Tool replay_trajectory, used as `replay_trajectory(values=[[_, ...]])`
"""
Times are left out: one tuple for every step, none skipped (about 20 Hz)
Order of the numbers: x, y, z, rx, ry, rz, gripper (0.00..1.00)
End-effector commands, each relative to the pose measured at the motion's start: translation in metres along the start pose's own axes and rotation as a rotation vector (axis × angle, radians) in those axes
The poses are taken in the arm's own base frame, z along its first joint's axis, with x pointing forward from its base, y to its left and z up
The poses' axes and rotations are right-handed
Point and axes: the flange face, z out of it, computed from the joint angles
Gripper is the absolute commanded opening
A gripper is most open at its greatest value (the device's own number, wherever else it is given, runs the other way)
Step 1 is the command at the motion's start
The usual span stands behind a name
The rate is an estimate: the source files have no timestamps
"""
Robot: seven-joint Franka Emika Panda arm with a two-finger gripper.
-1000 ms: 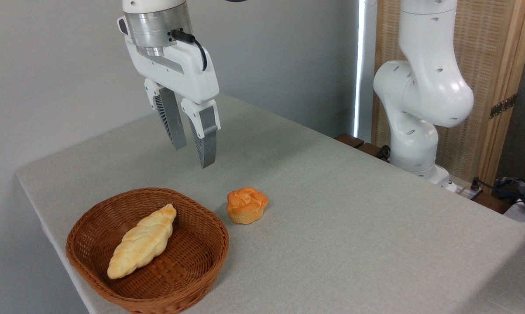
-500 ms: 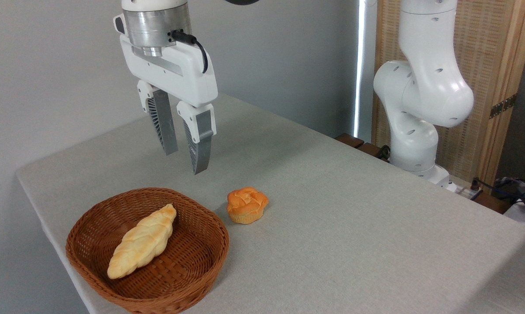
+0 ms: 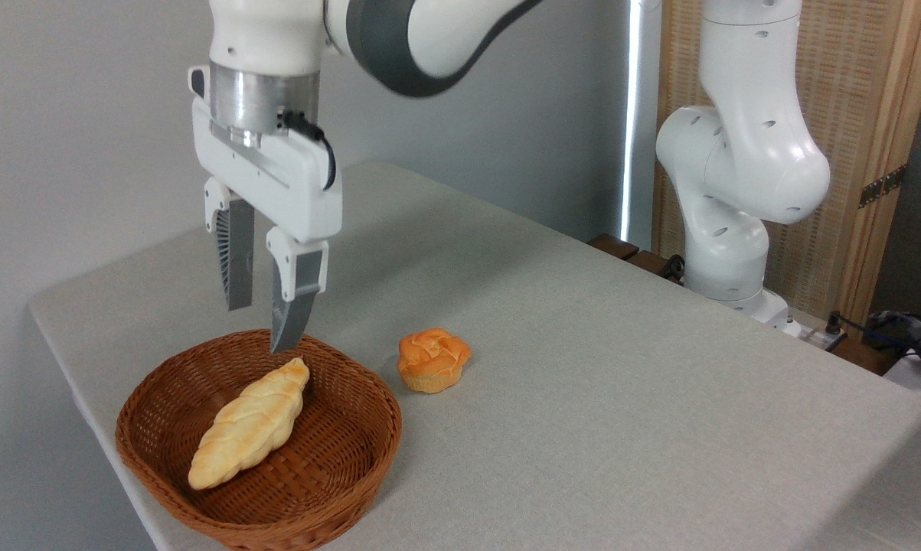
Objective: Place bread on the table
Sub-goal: 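Move the open gripper down toward the bread roll in the basket, then lower the open gripper around the middle of the golden bread roll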
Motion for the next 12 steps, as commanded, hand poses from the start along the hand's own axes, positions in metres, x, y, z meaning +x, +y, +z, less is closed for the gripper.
replay_trajectory(values=[[-0.006,0.008,0.017,0.024,0.044,0.011,1.00],[-0.008,0.007,0.021,0.031,0.052,0.009,1.00],[-0.009,0.006,0.026,0.038,0.059,0.005,1.00],[-0.011,0.004,0.030,0.034,0.062,-0.013,1.00],[-0.012,0.004,0.033,0.022,0.067,-0.032,1.00],[-0.014,0.006,0.040,-0.010,0.075,-0.061,1.00],[-0.018,0.008,0.045,-0.042,0.083,-0.092,1.00],[-0.020,0.008,0.047,-0.063,0.090,-0.118,1.00],[-0.024,0.009,0.052,-0.079,0.088,-0.147,1.00],[-0.025,0.009,0.055,-0.090,0.088,-0.193,1.00],[-0.026,0.010,0.058,-0.095,0.083,-0.233,1.00],[-0.027,0.010,0.061,-0.093,0.085,-0.262,1.00]])
